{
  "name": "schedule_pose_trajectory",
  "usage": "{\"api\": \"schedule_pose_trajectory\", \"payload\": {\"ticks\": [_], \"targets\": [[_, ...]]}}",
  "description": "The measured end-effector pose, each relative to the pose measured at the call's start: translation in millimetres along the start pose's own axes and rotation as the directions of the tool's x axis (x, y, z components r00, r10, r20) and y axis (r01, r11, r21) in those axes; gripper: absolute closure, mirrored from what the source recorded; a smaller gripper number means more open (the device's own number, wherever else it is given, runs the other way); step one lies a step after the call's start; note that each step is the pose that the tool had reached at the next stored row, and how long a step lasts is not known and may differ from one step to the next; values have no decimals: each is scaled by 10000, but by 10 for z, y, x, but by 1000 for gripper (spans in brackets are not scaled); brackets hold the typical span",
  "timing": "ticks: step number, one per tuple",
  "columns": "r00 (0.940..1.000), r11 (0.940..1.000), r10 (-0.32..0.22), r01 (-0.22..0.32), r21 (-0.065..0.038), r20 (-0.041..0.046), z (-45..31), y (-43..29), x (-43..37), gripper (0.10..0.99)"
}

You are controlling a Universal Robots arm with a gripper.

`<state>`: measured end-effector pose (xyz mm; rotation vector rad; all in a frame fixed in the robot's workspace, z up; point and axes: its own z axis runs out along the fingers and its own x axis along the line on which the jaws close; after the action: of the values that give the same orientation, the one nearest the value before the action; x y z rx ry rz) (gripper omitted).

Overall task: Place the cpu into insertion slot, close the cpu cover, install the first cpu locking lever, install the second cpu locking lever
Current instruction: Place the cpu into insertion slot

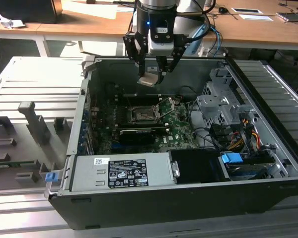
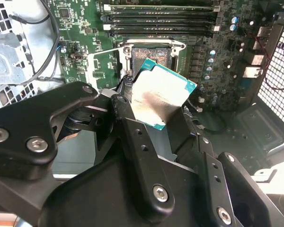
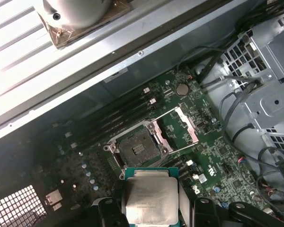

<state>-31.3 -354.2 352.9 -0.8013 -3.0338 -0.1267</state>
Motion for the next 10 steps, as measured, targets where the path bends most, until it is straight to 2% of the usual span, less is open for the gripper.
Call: {"api": "schedule_pose_trajectory", "payload": {"ticks": [10], "targets": [[10000, 10000, 76, -76, -2, 6, 8, -1, 0, 553]]}}
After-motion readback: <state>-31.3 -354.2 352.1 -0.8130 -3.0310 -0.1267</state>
